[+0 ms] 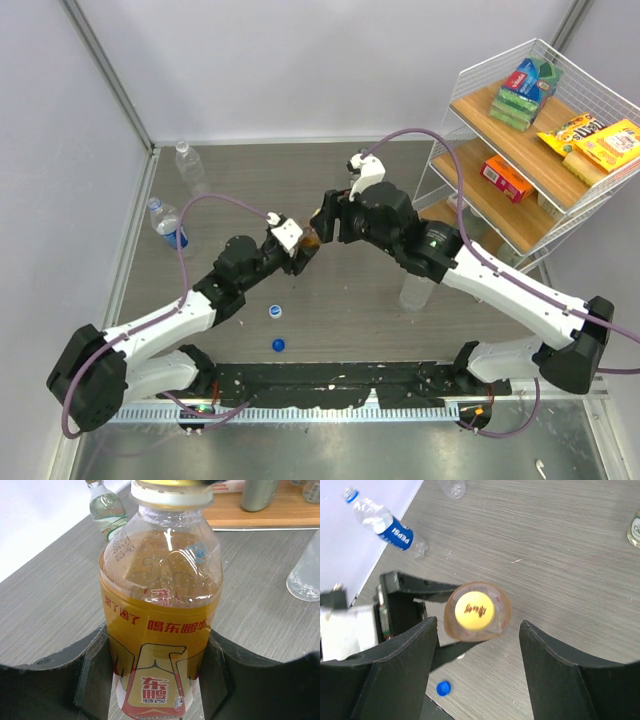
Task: Screw on the bottle caps
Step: Screw the bottle cap onto the plastic bottle.
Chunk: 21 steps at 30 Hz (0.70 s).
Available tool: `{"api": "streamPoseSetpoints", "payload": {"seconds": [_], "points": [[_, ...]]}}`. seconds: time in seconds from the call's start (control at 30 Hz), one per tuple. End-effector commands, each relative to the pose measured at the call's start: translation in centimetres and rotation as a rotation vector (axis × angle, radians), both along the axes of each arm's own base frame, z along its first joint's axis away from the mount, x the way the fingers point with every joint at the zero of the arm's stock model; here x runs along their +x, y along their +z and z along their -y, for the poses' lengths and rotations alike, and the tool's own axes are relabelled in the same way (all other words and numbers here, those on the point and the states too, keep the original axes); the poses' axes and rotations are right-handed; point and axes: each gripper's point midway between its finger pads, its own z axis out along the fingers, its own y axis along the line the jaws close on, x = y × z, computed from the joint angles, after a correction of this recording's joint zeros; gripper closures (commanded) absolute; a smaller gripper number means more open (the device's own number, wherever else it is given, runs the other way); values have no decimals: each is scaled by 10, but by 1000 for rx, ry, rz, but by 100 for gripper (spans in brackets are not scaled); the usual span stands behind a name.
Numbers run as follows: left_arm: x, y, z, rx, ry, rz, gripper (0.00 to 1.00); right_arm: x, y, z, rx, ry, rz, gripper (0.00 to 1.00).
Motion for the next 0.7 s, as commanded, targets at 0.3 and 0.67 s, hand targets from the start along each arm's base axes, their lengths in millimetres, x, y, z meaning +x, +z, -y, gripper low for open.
{"api": "streamPoseSetpoints", "payload": {"seconds": [0.3,0.67], "points": [[-93,29,24,9,-699,-104,98,-69,31,11,-180,547,364,25],[-143,46,13,16,-911,-15,97,-130,47,30,-144,821,542,27]]}}
